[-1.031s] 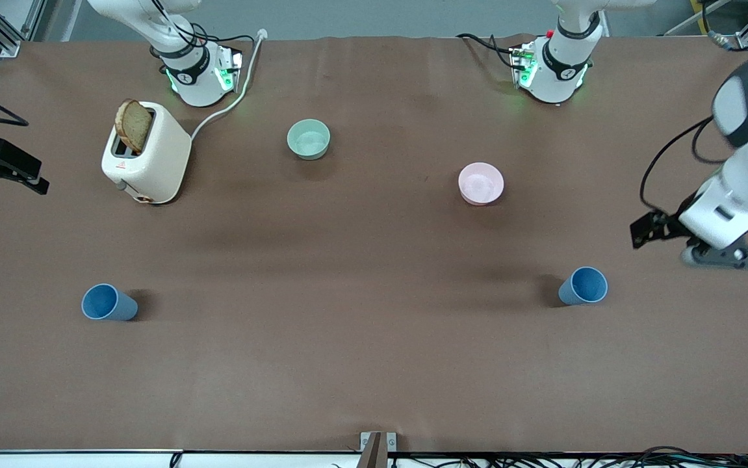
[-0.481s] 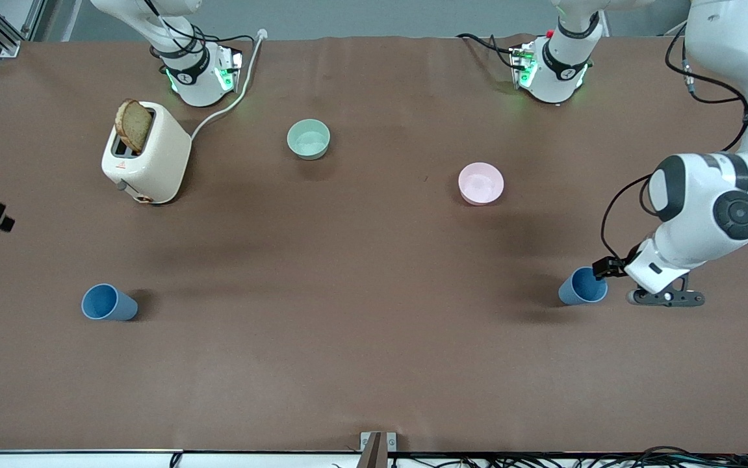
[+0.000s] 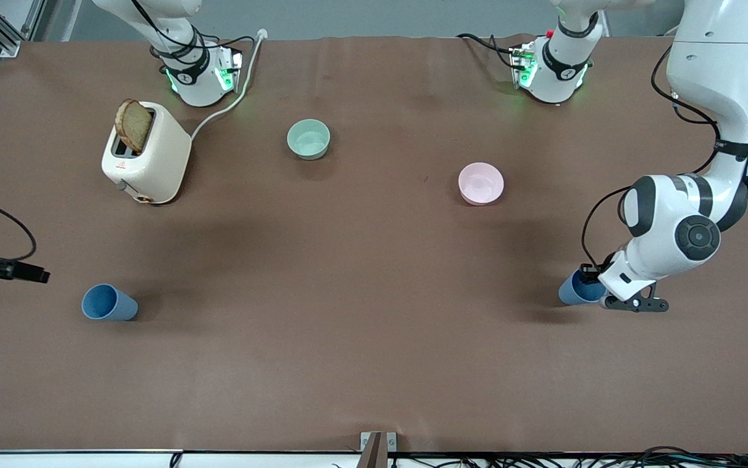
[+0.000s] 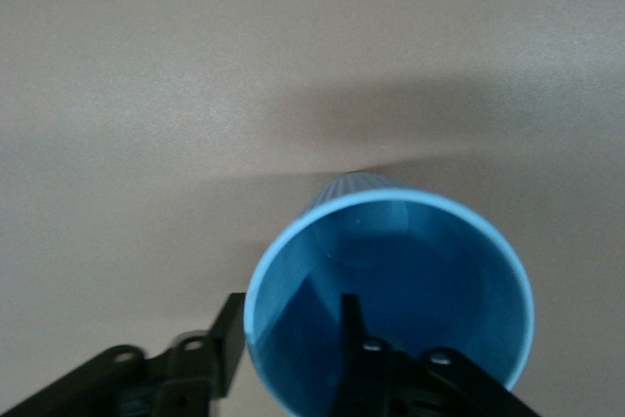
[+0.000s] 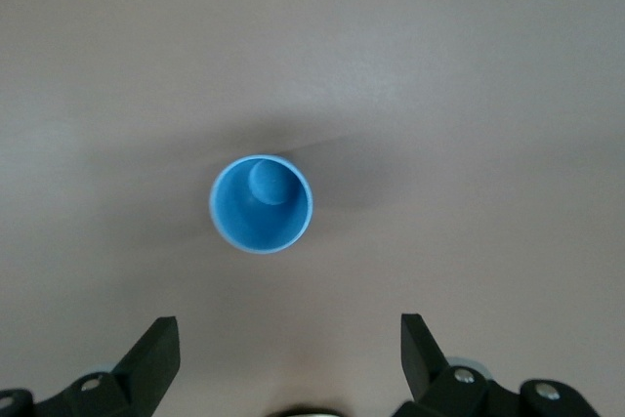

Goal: Stack blue cups with both arms
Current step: 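Grasp the blue cup with the left gripper while the right gripper reaches the other cup, then carry the cup to mid-table with the left gripper while the right gripper grasps its cup, then lower the right gripper's cup onto the placed cup while the left gripper withdraws, then push the held cup down into the other cup and open the right gripper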

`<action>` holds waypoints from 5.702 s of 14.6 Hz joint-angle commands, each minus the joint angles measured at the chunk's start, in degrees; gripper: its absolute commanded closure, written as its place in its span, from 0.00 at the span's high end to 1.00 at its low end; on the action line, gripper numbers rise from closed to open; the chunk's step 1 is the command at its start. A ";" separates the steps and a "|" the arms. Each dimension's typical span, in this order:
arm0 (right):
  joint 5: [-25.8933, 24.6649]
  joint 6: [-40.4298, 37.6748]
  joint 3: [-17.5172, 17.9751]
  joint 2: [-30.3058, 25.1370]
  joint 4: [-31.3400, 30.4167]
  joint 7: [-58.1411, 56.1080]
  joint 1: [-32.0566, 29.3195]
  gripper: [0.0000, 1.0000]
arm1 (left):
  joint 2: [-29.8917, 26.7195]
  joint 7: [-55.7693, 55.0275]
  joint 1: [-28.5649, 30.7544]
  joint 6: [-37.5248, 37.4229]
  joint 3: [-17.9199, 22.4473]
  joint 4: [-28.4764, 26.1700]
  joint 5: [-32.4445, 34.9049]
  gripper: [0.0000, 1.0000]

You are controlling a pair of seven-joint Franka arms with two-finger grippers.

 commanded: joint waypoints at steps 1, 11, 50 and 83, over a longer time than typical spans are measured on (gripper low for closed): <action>0.08 5.46 0.79 -0.42 -5.16 -1.45 -0.84 1.00 | -1.01 0.04 -0.28 -0.01 -1.10 1.04 -0.11 0.00; 0.25 20.86 1.14 9.60 -9.66 -3.83 -1.02 0.91 | -2.44 -36.91 -4.57 -6.16 -23.16 8.40 0.15 0.00; 19.15 17.52 1.40 0.37 -6.49 57.78 50.66 0.02 | -34.41 -4.71 -0.11 -47.30 -5.33 17.30 -0.90 1.00; 11.26 15.88 -5.79 -2.94 -6.41 57.17 49.79 0.98 | -34.41 -4.89 1.74 -52.92 -7.09 18.53 -1.69 1.00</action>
